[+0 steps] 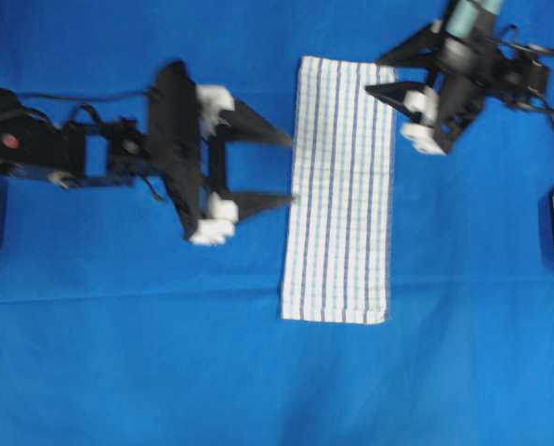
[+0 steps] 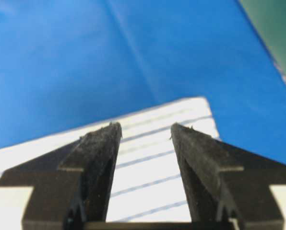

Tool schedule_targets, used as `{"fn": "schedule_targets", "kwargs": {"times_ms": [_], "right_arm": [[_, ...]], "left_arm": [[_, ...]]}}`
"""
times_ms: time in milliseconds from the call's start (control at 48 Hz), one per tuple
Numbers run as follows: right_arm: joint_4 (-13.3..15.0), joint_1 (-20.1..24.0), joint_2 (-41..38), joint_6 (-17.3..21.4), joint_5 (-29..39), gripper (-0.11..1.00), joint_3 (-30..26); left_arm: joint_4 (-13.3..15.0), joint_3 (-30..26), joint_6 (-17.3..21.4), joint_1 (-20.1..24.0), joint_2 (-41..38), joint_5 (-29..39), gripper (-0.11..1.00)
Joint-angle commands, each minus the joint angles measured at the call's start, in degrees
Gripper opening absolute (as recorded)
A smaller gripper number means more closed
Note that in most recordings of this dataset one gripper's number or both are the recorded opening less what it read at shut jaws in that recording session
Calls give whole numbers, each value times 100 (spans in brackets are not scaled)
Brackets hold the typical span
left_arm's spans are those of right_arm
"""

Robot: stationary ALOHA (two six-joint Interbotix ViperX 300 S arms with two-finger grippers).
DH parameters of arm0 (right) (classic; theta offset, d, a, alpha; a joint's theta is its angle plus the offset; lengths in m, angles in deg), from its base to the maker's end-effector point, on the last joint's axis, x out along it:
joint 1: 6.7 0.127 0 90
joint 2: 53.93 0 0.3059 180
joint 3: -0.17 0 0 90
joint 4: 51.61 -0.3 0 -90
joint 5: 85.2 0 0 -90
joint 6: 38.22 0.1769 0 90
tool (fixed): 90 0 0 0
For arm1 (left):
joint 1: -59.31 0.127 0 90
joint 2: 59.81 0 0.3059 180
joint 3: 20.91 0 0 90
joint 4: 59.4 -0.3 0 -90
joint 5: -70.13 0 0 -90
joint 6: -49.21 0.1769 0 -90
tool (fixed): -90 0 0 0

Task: Fold the blue towel.
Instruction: 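Withdraw both grippers to the sides of the strip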

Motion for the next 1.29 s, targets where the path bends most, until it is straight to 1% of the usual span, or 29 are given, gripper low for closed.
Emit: {"fn": "schedule_targets", "kwargs": {"times_ms": [0, 125, 229, 396, 875, 937, 1041, 1166, 1271], "right_arm": [[-44, 185, 501, 44, -149, 53, 211], [-79, 396, 1081, 141, -193, 53, 650], [-88, 554, 1433, 220, -202, 53, 1002], [-88, 615, 1626, 255, -360, 53, 1345], [-88, 598, 1573, 237, -431, 53, 1336], [-79, 536, 1564, 237, -439, 53, 1327], [-79, 264, 1485, 237, -483, 54, 1301], [-70, -202, 1213, 229, -589, 56, 1266], [-62, -659, 809, 185, -686, 60, 1169]], "left_arm": [[-18, 272, 9, 193, 369, -378, 81], [-9, 738, 9, 334, 747, -650, 81], [-18, 1046, 9, 343, 1011, -756, 81], [-18, 1397, 0, 343, 1274, -800, 81], [-18, 1371, 0, 334, 1213, -809, 81], [-18, 1292, 0, 343, 1143, -809, 81], [-18, 1020, 9, 431, 809, -765, 81], [-18, 615, 18, 668, 237, -677, 81], [-18, 220, 18, 879, -281, -598, 83]]}}
